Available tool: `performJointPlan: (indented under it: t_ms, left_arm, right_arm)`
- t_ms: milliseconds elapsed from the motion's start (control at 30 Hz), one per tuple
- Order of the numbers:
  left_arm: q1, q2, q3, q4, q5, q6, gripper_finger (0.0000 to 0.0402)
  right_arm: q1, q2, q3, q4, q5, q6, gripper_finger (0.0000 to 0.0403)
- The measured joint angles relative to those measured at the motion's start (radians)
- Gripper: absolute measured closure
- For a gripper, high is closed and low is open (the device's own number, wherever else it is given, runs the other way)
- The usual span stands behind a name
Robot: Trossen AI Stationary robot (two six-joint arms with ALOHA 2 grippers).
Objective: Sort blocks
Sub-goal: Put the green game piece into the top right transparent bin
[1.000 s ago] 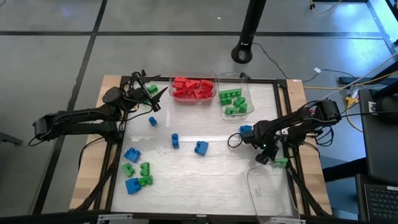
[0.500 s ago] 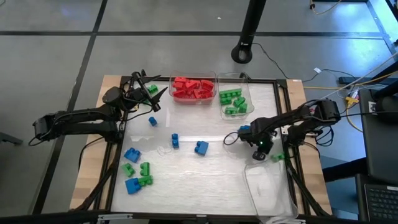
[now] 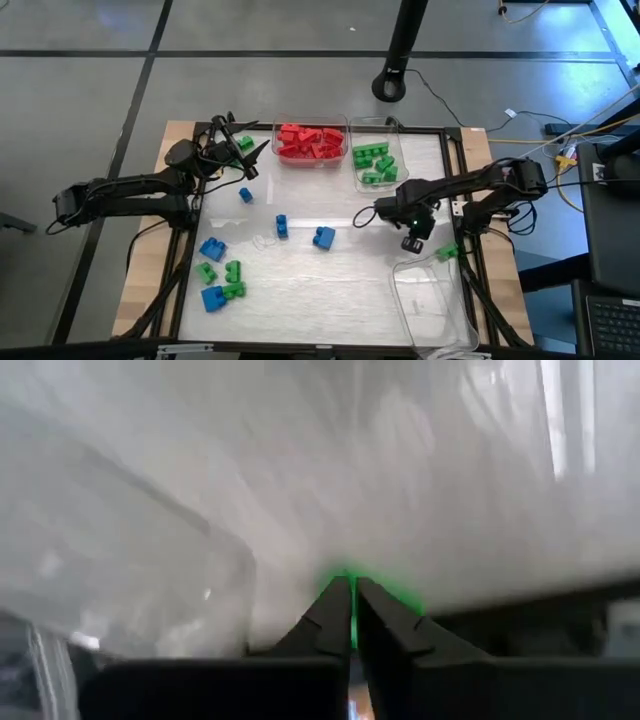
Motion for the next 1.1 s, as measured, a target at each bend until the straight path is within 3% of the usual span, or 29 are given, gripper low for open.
performJointPlan:
  t_ms: [167, 400, 633, 867, 1000, 1100]
  left_arm:
    - [0.000, 0.000, 0.000, -0.002, 0.000, -0.002, 0.0149]
    - [0.000, 0.000, 0.000, -0.010, 0.000, 0.001, 0.0149]
    - [0.000, 0.000, 0.000, -0.008, 0.000, -0.001, 0.0149]
    - [0.000, 0.000, 0.000, -0.003, 0.000, -0.002, 0.0149]
    - [0.000, 0.000, 0.000, -0.003, 0.000, -0.002, 0.0149]
    - [0.000, 0.000, 0.000, -0.005, 0.000, -0.002, 0.0149]
  right_arm:
    - [0.013, 0.000, 0.023, -0.160, -0.065, 0.001, 0.0361]
    - [0.065, -0.002, -0.058, -0.181, -0.143, 0.081, 0.0368]
    - [0.084, -0.003, -0.170, -0.075, -0.229, 0.123, 0.0380]
    - [0.080, -0.003, -0.172, -0.055, -0.231, 0.143, 0.0382]
    - [0.084, -0.002, -0.186, 0.010, -0.302, 0.215, 0.0382]
    - [0.083, -0.003, -0.193, 0.036, -0.283, 0.286, 0.0382]
